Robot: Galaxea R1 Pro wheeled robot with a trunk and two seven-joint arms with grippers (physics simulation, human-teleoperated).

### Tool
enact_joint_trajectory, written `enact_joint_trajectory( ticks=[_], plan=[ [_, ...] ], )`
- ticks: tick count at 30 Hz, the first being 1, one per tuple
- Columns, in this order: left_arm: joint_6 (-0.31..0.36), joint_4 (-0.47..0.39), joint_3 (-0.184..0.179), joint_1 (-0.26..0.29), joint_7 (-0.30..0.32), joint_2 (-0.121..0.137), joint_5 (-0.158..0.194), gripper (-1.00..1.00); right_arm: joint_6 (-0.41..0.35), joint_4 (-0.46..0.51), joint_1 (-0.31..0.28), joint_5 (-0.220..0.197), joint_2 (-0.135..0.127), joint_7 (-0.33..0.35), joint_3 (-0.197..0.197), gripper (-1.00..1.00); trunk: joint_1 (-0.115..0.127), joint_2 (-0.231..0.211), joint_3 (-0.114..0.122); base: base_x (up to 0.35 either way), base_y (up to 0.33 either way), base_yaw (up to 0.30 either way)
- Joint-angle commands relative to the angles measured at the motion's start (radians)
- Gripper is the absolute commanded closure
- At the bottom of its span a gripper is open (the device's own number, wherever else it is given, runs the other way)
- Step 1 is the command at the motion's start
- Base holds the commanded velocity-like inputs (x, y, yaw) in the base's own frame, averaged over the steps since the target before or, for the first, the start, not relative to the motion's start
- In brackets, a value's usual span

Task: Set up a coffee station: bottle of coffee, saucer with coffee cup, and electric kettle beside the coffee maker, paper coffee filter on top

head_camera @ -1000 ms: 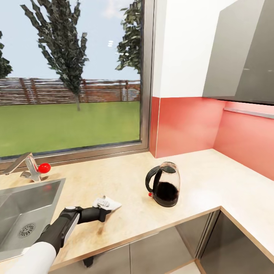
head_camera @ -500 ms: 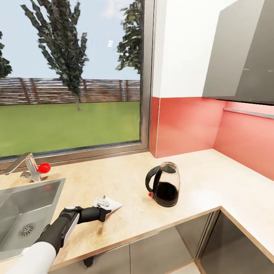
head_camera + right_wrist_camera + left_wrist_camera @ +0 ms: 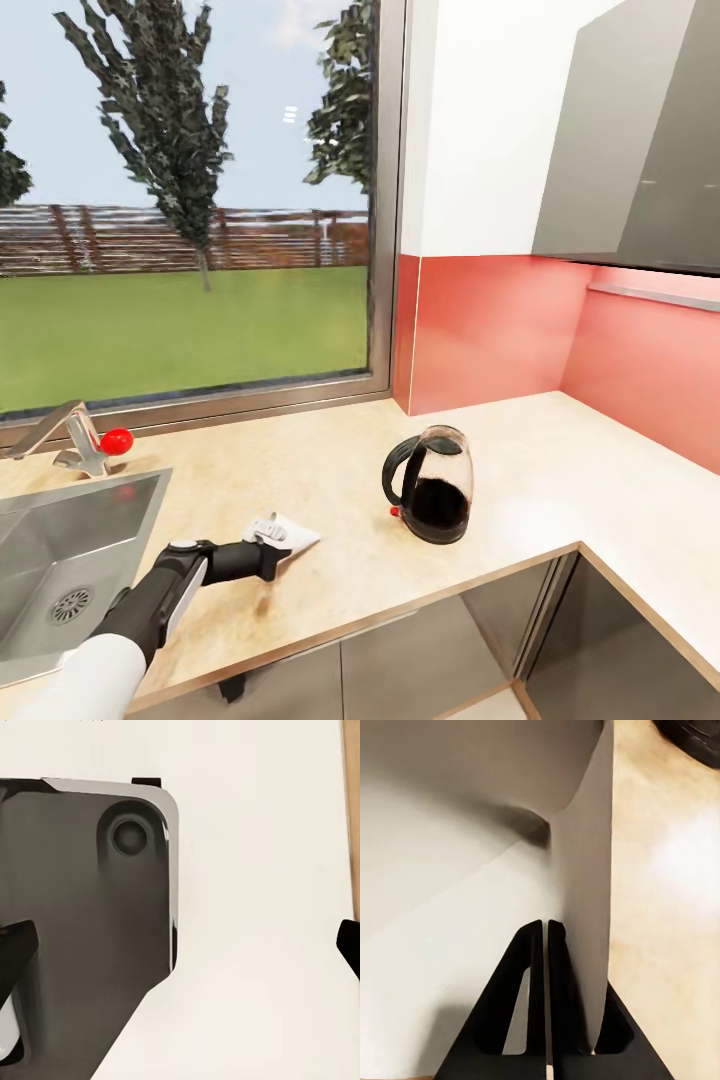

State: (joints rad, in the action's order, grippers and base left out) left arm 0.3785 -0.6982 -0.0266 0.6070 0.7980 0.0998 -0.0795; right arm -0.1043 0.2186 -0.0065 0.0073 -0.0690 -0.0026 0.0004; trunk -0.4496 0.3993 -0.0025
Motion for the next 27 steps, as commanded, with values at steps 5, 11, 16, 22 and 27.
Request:
enact_joint_trajectory(
  ticks=[5, 11, 16, 22, 27],
  plan=[
    [0.007, -0.004, 0.002, 0.009, 0.006, 0.000, -0.004, 1.00, -0.006, 0.004, 0.000, 0.000, 0.000, 0.000, -0.002, -1.00, 0.000, 0.001, 0.000, 0.000, 0.000, 0.000],
    [0.026, -0.037, 0.008, 0.039, 0.067, 0.002, 0.002, 1.00, -0.005, 0.009, 0.000, -0.001, 0.000, 0.000, -0.002, -1.00, 0.000, 0.001, 0.000, 0.000, 0.000, 0.000],
    [0.192, -0.146, 0.024, 0.110, 0.158, 0.038, 0.012, 1.00, -0.005, 0.028, 0.000, -0.004, 0.001, 0.004, -0.002, -1.00, 0.000, 0.001, 0.000, 0.000, 0.000, 0.000],
    [0.338, -0.295, 0.077, 0.149, 0.267, 0.133, 0.012, 1.00, -0.005, 0.068, 0.000, -0.007, 0.001, 0.007, -0.003, -1.00, 0.000, 0.001, 0.000, 0.000, 0.000, 0.000],
    [0.361, -0.335, 0.099, 0.154, 0.294, 0.188, 0.014, 1.00, -0.005, 0.100, 0.000, -0.008, 0.001, 0.007, -0.003, -1.00, 0.000, 0.001, 0.000, 0.000, 0.000, 0.000]
  ],
)
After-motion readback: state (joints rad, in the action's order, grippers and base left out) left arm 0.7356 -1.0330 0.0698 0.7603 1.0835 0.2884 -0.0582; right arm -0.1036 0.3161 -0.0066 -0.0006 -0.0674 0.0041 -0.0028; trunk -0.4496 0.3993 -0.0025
